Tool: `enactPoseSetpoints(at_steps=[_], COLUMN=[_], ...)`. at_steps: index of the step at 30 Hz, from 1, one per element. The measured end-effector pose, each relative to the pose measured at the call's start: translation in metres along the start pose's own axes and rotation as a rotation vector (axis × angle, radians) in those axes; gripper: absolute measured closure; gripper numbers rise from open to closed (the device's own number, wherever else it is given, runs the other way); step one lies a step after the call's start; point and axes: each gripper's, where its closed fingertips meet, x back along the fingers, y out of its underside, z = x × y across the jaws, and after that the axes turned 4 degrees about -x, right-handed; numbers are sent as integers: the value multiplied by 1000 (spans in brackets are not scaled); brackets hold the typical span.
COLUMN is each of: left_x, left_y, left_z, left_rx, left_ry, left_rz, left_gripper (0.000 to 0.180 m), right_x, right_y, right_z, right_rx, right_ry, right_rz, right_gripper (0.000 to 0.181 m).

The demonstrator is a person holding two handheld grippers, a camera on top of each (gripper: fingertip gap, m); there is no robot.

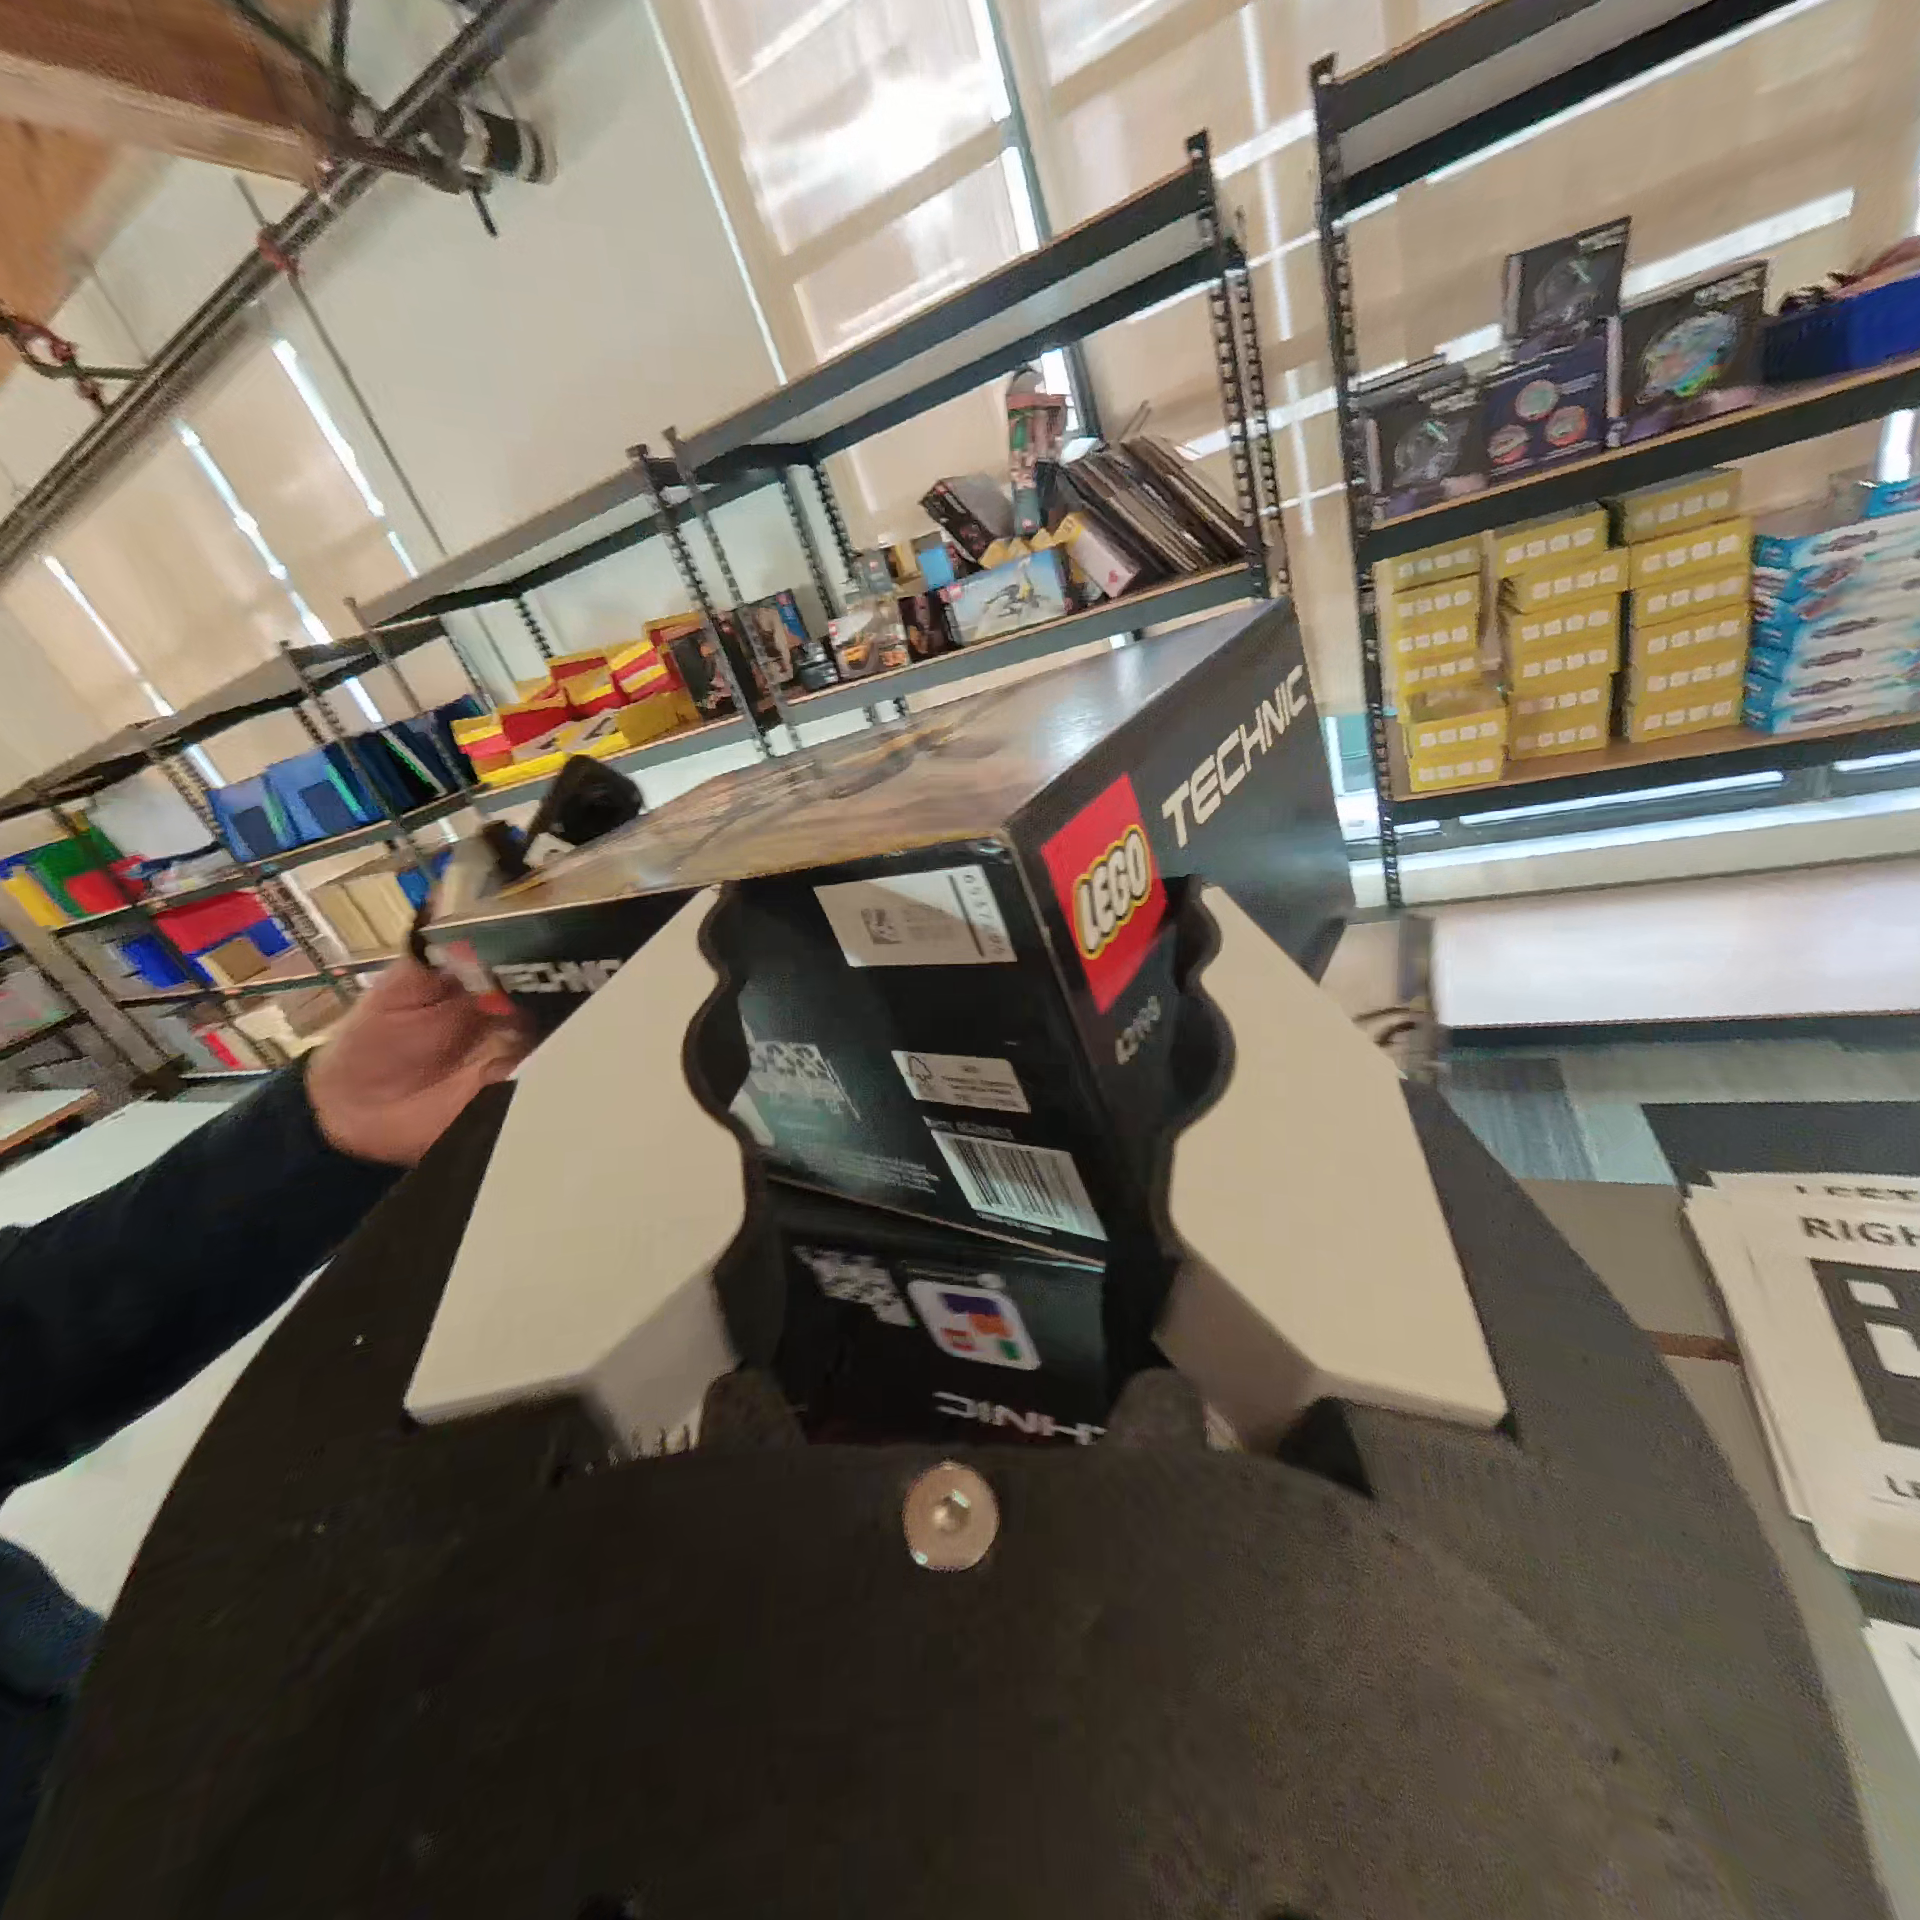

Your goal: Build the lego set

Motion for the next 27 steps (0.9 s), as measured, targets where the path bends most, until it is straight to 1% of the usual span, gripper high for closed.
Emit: enactPoseSetpoints(at_steps=[2,3,4,6,8,11,13,16,18,19,21,23,27], left_x=[8,10,15,23,31,52,66,96,112,120,143,169,215], left_y=[-2,-1,-4,-1,4,8,13,7,12,17,21,25,52], left_z=[-5,-2,-4,-3,2,6,2,4,-4,-8,-9,-10,-18], left_rx=[47,92,110,77,61,75,31,47,20,18,33,43,97], left_ry=[19,65,73,85,102,130,85,117,68,46,51,49,22], left_rz=[-3,-13,11,-6,-22,21,52,154,179,181,224,264,293], left_gripper=[22,21,24,21,21,21,21,20,24,23,27,30,30], right_x=[-2,-5,-8,-14,-16,-20,-28,-45,-53,-58,-69,-78,-90], right_y=[7,12,15,20,18,14,15,27,36,43,57,74,107], right_z=[-21,-29,-36,-50,-66,-96,-120,-144,-160,-168,-183,-198,-226], right_rx=[2,7,19,52,67,87,115,206,177,182,220,225,177], right_ry=[-53,-63,-53,-30,-36,-99,-137,-109,-149,-158,-149,-165,-230], right_rz=[-8,-19,-15,-1,33,67,93,99,108,92,65,52,21], right_gripper=[101,103,97,84,81,94,109,116,126,130,124,122,128])
